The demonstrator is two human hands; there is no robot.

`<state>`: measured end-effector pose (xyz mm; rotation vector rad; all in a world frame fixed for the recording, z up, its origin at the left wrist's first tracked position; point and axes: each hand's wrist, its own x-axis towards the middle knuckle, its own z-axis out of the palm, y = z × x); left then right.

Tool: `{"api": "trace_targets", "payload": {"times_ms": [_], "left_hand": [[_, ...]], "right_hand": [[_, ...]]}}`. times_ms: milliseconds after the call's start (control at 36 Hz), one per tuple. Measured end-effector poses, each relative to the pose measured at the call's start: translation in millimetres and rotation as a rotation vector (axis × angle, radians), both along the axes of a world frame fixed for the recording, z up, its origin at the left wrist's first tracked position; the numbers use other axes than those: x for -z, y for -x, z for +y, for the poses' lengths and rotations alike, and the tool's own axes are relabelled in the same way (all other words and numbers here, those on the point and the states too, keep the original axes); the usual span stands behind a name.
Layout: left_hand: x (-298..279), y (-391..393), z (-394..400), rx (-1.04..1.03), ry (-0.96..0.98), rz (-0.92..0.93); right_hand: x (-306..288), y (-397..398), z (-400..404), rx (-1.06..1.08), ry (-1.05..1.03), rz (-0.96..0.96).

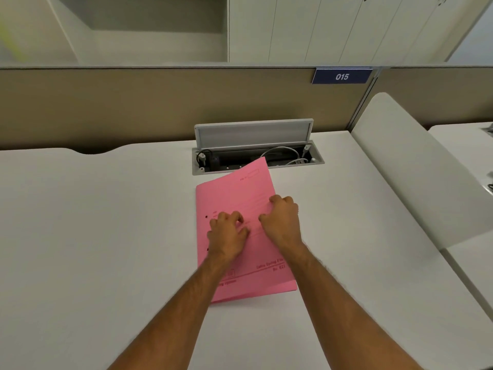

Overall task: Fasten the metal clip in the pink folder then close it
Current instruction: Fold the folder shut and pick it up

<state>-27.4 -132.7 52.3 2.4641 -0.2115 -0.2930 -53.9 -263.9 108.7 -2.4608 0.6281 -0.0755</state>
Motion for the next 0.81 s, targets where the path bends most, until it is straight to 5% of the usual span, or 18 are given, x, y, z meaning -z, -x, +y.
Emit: {"api": "trace_targets", "payload": {"times_ms": [278,583,806], "left_hand": [[38,4,25,-0.172,-0.345,0.087],[26,-5,27,-0.412,-0.119,0.222],[15,-21,39,-0.654,0.42,0.377]], "right_hand": [[58,4,-9,-0.031,0.072,0.208],[86,2,-8,-0.034,0.129,0.259],[89,5,-5,-0.004,0.146,0.259]]}}
